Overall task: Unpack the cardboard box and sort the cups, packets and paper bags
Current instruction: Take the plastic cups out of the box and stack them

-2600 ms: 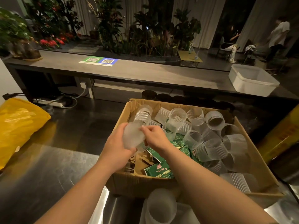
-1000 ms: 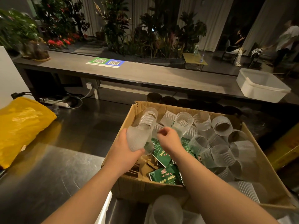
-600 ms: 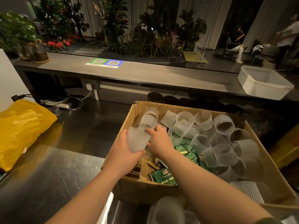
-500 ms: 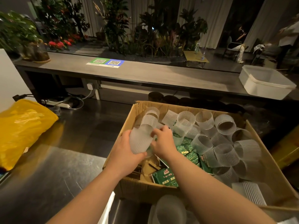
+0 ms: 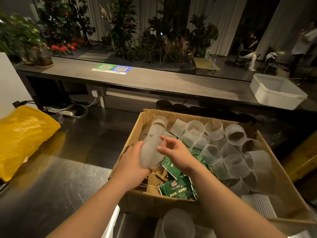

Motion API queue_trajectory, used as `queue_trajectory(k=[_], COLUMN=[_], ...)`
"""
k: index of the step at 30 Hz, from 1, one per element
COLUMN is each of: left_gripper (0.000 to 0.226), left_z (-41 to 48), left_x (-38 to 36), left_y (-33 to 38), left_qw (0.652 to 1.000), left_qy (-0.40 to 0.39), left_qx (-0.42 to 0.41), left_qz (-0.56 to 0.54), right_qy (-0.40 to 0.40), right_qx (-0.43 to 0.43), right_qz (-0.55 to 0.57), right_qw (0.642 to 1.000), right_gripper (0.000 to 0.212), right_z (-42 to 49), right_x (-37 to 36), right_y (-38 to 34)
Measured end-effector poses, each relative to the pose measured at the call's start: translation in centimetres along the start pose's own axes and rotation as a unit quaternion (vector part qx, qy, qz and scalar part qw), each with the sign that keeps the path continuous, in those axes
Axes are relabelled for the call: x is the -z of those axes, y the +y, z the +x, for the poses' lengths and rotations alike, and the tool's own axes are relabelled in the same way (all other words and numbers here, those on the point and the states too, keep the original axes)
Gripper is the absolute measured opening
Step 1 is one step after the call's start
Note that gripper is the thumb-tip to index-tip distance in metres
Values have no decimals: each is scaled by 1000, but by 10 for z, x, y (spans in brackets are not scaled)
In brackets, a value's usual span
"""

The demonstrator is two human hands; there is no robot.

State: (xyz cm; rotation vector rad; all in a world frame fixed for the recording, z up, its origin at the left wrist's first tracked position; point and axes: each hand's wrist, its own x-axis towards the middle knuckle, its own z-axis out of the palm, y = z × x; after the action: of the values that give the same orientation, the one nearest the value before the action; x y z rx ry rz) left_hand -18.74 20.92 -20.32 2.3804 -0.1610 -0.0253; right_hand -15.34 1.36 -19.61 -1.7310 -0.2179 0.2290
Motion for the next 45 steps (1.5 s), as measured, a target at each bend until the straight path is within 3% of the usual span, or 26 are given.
queue_trajectory(k=[6,9,11,13,15,17,20,23,26,30,32,35,38,42,45], left_gripper=[86,85,87,87,85,88,92,92,92,86,83,86,87,91,90], left_z=[3,4,5,6,6,5,7,8,8,6,6,6,3,0,-1], left_x=[-2,-3,-3,-3,-3,-3,-3,-3,-3,-4,-3,-3,-1,2,2], left_y=[-5,-5,-5,-6,-7,-7,-6,-6,-8,-9,-9,-9,-6,-4,-2], left_qw=[1000,1000,999,999,996,993,991,990,991,993,995,998,1000,999,995], left_qy=[19,12,15,32,55,69,75,75,70,62,56,38,10,-45,-88], left_qx=[18,23,29,29,32,46,55,57,59,44,36,24,0,-22,-31], left_qz=[2,4,-1,-26,-60,-83,-99,-100,-96,-86,-78,-41,-5,-6,-17], right_qy=[-55,-137,-147,-31,134,159,-20,-51,-1,91,135,177,132,11,-11], right_qx=[-33,-39,-28,-42,-52,-75,-110,-98,-51,-43,-39,-19,-6,2,1], right_qz=[39,-166,-210,-95,-31,-180,-442,-518,-467,-190,-54,96,49,-100,-112], right_qw=[997,976,966,994,989,968,890,848,883,977,989,979,990,995,994], right_gripper=[70,60,57,42,30,28,55,56,30,30,35,50,55,40,31], right_z=[0,7,18,34,38,33,24,28,31,22,17,8,-1,-1,1], right_x=[-2,-7,-15,-16,-8,0,-3,-14,-17,-6,6,23,35,33,16], right_y=[-16,-17,-14,-9,4,18,35,37,34,21,12,1,-7,-17,-21])
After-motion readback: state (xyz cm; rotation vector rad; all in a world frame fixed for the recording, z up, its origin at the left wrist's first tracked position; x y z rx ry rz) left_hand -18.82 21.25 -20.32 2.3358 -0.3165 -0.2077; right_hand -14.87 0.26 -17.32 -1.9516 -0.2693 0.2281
